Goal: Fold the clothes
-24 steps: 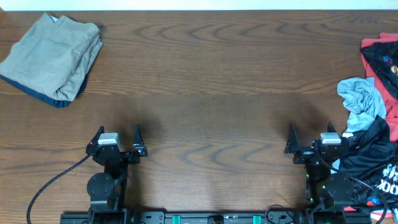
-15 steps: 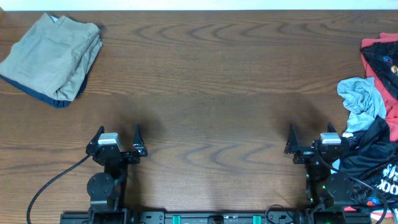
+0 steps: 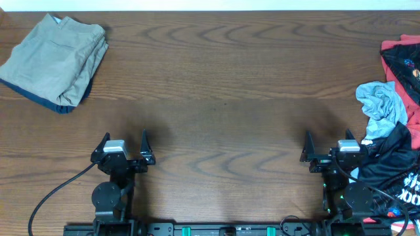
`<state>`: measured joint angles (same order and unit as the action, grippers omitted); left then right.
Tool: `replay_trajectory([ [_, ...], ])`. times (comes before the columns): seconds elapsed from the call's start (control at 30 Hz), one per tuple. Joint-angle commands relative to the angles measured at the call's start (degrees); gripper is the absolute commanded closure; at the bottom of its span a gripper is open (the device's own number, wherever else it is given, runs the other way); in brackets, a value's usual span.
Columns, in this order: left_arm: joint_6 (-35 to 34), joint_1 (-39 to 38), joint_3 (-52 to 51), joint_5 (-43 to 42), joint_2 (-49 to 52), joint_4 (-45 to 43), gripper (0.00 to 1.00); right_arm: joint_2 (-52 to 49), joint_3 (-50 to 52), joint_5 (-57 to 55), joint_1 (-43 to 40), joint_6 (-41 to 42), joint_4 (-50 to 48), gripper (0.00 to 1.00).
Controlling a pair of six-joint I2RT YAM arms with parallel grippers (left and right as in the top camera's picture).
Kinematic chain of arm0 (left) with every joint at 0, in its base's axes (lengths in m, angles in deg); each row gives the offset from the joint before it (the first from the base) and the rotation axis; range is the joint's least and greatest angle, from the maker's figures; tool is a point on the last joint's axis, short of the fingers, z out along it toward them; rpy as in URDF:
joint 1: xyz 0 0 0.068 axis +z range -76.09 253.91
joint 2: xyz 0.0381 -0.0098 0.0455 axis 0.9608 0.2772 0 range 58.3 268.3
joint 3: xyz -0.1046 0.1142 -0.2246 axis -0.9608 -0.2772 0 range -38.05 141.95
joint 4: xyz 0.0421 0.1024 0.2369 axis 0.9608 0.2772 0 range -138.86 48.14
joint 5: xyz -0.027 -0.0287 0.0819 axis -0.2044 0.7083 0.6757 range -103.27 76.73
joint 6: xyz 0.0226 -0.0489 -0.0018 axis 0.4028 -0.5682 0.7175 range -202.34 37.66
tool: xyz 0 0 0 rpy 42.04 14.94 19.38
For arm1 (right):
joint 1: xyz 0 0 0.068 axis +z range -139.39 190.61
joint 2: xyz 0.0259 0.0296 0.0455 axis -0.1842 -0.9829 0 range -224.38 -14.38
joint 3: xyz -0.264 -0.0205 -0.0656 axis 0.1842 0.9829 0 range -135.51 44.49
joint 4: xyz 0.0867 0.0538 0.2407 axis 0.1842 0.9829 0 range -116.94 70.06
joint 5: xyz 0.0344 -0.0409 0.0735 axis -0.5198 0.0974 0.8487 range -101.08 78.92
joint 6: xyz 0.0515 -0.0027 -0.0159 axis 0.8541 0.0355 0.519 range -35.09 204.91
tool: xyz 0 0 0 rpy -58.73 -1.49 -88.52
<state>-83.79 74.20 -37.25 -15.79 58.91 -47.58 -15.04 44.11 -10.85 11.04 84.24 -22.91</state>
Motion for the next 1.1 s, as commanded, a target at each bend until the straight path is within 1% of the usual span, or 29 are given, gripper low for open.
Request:
replay_trajectory([
  [0.0, 0.37, -0.11, -0.57, 1.95, -0.37, 2.75, 0.02, 0.35, 0.07, 0.2, -0.52, -0.66, 0.24, 0.01],
  [1.07, 0.37, -0.11, -0.57, 1.95, 0.48, 2.75, 0.02, 0.35, 0.07, 0.22, -0.52, -0.66, 0.24, 0.01],
])
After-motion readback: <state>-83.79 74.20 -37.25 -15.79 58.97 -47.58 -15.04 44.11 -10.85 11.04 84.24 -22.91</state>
